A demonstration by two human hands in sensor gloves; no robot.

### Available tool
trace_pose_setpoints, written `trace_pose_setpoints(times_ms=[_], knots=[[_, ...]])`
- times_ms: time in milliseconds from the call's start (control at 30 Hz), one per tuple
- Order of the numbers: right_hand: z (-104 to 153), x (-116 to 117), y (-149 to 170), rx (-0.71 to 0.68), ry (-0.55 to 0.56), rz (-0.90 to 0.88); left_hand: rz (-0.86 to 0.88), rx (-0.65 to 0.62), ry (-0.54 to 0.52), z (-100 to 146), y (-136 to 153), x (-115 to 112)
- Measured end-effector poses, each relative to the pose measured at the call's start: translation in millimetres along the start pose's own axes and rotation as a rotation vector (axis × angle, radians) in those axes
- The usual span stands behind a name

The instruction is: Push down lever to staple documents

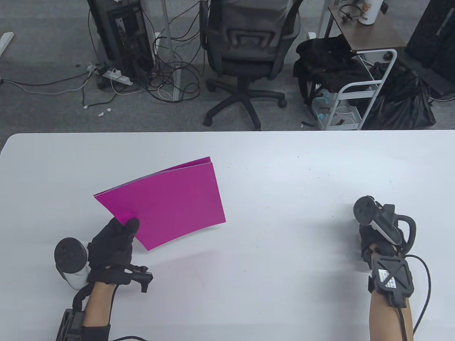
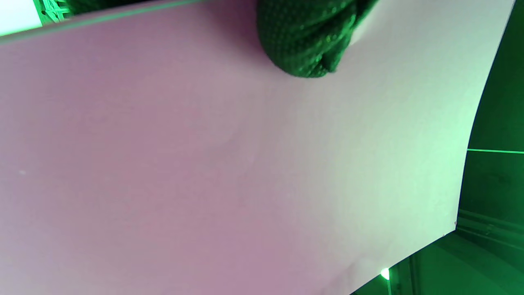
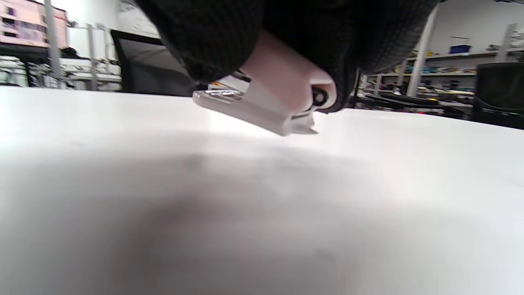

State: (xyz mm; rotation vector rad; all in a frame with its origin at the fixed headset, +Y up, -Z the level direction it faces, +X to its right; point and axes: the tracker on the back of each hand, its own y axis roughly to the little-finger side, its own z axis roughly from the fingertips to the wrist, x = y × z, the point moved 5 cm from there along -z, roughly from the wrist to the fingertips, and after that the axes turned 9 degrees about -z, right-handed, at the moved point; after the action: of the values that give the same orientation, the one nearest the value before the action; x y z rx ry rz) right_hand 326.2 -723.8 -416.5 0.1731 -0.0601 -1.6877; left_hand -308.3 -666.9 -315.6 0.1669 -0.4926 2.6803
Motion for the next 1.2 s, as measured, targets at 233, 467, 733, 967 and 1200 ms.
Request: trace_pose_setpoints(times_ms=[233, 467, 733, 967, 1200], knots=[[12.8, -18.4, -90.0, -0.193, 0.073, -0.049, -0.007, 0.014, -0.001, 0.0, 3.9, 0.8], [30.6, -22.6, -172.2, -0.361, 0.094, -0.154, -0.003, 0.027, -0.003, -0.5, 7.2, 3.1], [46.7, -0.3, -232.2, -0.470, 0.027, -0.177, -0.005, 0.033, 0.006, -1.6, 7.5, 2.6], [48.5, 22.0, -251.6, -0.514, -0.030, -0.130, 0.001, 0.034, 0.003, -1.9, 7.3, 4.0], [49.0, 34.1, -255.6, -0.527, -0.066, -0.117, -0.006, 0.042, 0.009, -1.6, 8.3, 3.3]])
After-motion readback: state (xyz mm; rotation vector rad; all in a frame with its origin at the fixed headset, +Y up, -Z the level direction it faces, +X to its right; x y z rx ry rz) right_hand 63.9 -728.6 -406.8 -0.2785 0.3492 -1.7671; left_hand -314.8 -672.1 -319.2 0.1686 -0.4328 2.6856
